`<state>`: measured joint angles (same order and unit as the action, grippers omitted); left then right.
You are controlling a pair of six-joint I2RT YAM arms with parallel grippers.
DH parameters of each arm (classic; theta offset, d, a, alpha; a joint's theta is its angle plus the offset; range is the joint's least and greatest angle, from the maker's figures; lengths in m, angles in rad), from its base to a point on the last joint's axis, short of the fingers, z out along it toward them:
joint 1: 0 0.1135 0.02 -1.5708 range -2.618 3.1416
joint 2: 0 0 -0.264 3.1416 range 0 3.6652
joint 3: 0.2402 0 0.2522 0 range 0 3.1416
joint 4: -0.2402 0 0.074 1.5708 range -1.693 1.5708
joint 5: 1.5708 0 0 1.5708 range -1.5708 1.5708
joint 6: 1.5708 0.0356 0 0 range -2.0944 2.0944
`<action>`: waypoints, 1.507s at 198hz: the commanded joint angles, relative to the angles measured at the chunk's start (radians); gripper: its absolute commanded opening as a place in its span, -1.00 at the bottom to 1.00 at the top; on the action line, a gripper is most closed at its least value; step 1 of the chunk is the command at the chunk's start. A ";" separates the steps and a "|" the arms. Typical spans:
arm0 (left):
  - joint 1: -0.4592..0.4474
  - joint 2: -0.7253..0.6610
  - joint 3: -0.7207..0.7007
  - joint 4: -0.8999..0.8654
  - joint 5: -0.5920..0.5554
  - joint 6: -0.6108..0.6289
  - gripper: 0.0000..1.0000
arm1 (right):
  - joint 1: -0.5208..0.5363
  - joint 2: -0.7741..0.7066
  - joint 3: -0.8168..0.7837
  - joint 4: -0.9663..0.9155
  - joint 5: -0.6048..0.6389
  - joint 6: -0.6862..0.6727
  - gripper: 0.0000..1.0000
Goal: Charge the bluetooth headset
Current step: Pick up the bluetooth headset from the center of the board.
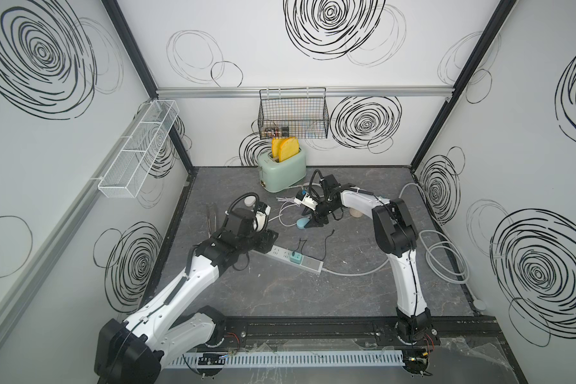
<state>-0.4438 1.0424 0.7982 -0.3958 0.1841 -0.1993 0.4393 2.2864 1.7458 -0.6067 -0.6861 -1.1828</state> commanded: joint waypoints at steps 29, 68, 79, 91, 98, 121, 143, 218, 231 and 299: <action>0.010 0.021 0.001 0.005 0.029 -0.008 0.07 | 0.003 0.020 0.041 -0.075 -0.048 -0.052 0.25; 0.016 0.018 -0.001 0.005 0.029 -0.006 0.07 | 0.002 0.039 0.056 -0.082 -0.043 -0.045 0.24; 0.016 0.019 -0.001 0.003 0.031 -0.006 0.07 | 0.003 0.044 0.062 -0.082 -0.041 -0.040 0.24; 0.015 0.016 -0.001 0.003 0.031 -0.006 0.07 | 0.002 0.049 0.067 -0.086 -0.038 -0.038 0.25; 0.017 0.016 -0.001 0.004 0.031 -0.006 0.07 | 0.002 0.050 0.067 -0.086 -0.039 -0.038 0.26; 0.018 0.016 -0.002 0.005 0.031 -0.006 0.07 | 0.002 0.055 0.069 -0.088 -0.039 -0.039 0.27; 0.019 0.016 -0.001 0.005 0.032 -0.006 0.07 | 0.001 0.056 0.070 -0.087 -0.047 -0.033 0.27; 0.020 0.010 -0.005 0.008 0.025 -0.004 0.06 | -0.003 0.061 0.080 -0.096 -0.072 -0.034 0.16; 0.020 0.009 -0.005 0.008 0.025 -0.004 0.06 | -0.003 0.062 0.081 -0.099 -0.075 -0.034 0.15; 0.020 0.004 -0.008 0.011 0.022 -0.004 0.05 | -0.002 0.078 0.111 -0.120 -0.059 -0.035 0.17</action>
<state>-0.4332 1.0595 0.7982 -0.4026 0.2020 -0.2058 0.4385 2.3409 1.8210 -0.6811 -0.7219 -1.1965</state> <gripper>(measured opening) 0.527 0.577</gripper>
